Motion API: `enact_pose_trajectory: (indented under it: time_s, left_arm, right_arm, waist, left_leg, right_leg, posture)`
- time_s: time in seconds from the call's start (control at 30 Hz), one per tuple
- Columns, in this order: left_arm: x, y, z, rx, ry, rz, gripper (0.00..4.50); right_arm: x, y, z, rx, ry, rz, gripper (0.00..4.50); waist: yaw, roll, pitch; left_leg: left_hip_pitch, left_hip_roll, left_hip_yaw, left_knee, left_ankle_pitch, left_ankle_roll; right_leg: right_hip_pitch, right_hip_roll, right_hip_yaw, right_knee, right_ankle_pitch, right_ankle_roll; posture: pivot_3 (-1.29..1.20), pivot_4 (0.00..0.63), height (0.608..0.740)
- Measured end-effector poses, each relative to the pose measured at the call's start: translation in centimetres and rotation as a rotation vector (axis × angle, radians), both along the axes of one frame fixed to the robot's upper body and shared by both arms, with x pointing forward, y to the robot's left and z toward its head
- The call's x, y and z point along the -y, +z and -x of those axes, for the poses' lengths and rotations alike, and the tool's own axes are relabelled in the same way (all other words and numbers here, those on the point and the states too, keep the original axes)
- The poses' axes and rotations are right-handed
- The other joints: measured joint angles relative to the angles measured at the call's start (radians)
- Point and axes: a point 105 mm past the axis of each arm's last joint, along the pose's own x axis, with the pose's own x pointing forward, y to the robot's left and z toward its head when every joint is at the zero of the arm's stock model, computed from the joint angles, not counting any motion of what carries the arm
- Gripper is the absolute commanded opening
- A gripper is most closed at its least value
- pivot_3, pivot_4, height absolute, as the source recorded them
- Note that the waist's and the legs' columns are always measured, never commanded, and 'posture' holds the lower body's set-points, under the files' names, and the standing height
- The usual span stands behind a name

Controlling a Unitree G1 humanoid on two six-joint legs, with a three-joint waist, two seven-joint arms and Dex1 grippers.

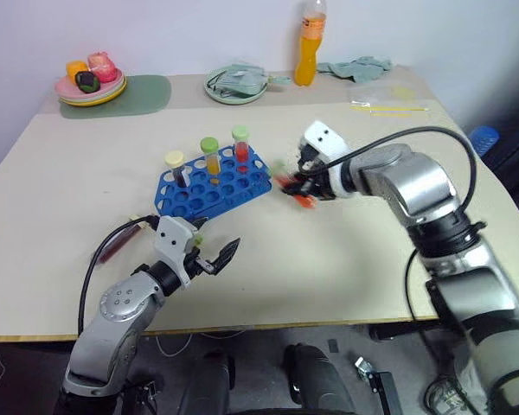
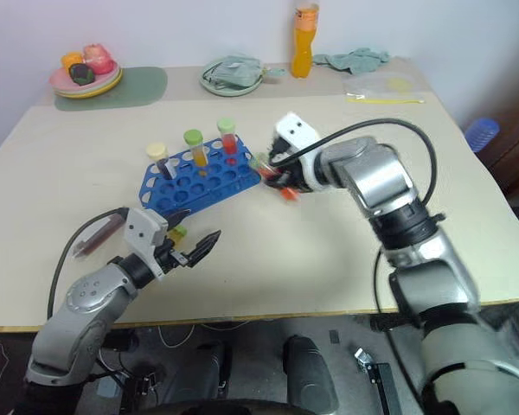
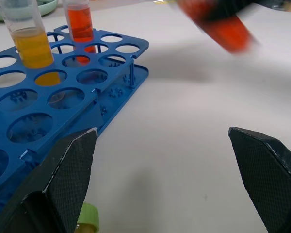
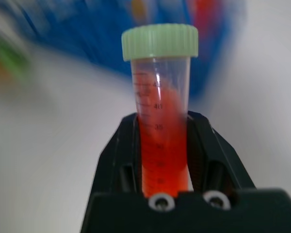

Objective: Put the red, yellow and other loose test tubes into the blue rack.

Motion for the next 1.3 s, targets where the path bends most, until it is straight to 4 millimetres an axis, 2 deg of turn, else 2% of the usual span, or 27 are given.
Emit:
enact_pose_trajectory:
  time_s: [0.1, 0.2, 0.3, 0.43, 0.53, 0.93, 1.3]
  left_arm:
    - [-0.9, 0.4, -0.4, 0.020, 0.055, 0.018, 4.50]
    - [-1.9, 0.9, -1.0, 0.040, 0.112, 0.030, 4.50]
    - [-2.4, 1.3, -1.3, 0.061, 0.136, 0.033, 4.50]
    - [-3.1, 1.3, -1.4, 0.068, 0.157, 0.036, 4.50]
    - [-3.4, 1.0, -1.2, 0.063, 0.159, 0.036, 4.50]
    - [-3.3, 1.0, -1.0, 0.070, 0.159, 0.045, 4.50]
    - [-3.0, 1.0, -1.1, 0.056, 0.147, 0.048, 4.50]
  right_arm:
    - [-2.6, 1.4, 0.6, 0.107, -0.007, -0.307, 0.76]
    - [-4.0, 1.1, -0.4, 0.214, -0.120, -0.441, 0.76]
    - [-5.0, -0.1, -0.9, 0.260, -0.154, -0.456, 0.76]
    - [-4.1, -1.9, -3.2, 0.245, -0.296, -0.475, 0.76]
    - [-3.5, -3.0, -4.1, 0.232, -0.346, -0.477, 0.76]
    - [-3.5, -3.7, -5.6, 0.241, -0.379, -0.478, 0.76]
    - [-4.2, -4.1, -5.5, 0.249, -0.362, -0.493, 0.76]
  waist:
    - [0.002, 0.000, 0.000]
    - [0.004, -0.001, 0.000]
    - [0.004, 0.000, 0.000]
    - [0.003, 0.000, 0.000]
    - [0.001, 0.000, 0.000]
    - [-0.021, 0.000, 0.000]
    - [-0.023, 0.000, 0.000]
  left_leg:
    - [0.000, 0.000, 0.000, 0.001, 0.000, 0.000]
    - [0.000, 0.000, 0.000, 0.001, 0.000, 0.000]
    - [0.000, -0.001, 0.000, 0.001, 0.000, -0.001]
    - [0.001, 0.000, 0.000, 0.000, 0.000, -0.001]
    - [0.001, 0.000, 0.000, 0.000, 0.000, -0.001]
    - [0.001, 0.000, 0.000, -0.001, 0.000, -0.001]
    - [0.001, 0.000, 0.000, -0.001, 0.000, -0.001]
  right_leg:
    - [0.000, 0.000, 0.000, 0.001, 0.000, 0.000]
    - [0.000, -0.001, 0.000, 0.001, 0.000, 0.000]
    - [0.000, -0.001, 0.000, 0.000, 0.000, 0.000]
    - [0.000, -0.001, 0.000, 0.001, 0.000, 0.000]
    - [0.000, -0.001, 0.000, 0.000, 0.000, 0.000]
    - [0.000, 0.000, 0.000, 0.001, 0.000, 0.000]
    - [0.000, 0.000, 0.000, 0.001, 0.000, 0.000]
  posture:
    - [0.00, 0.150, 0.740]
    - [0.00, 0.150, 0.740]
    - [0.00, 0.150, 0.740]
    - [0.00, 0.150, 0.740]
    - [0.00, 0.150, 0.740]
    - [0.00, 0.150, 0.740]
    - [0.00, 0.150, 0.740]
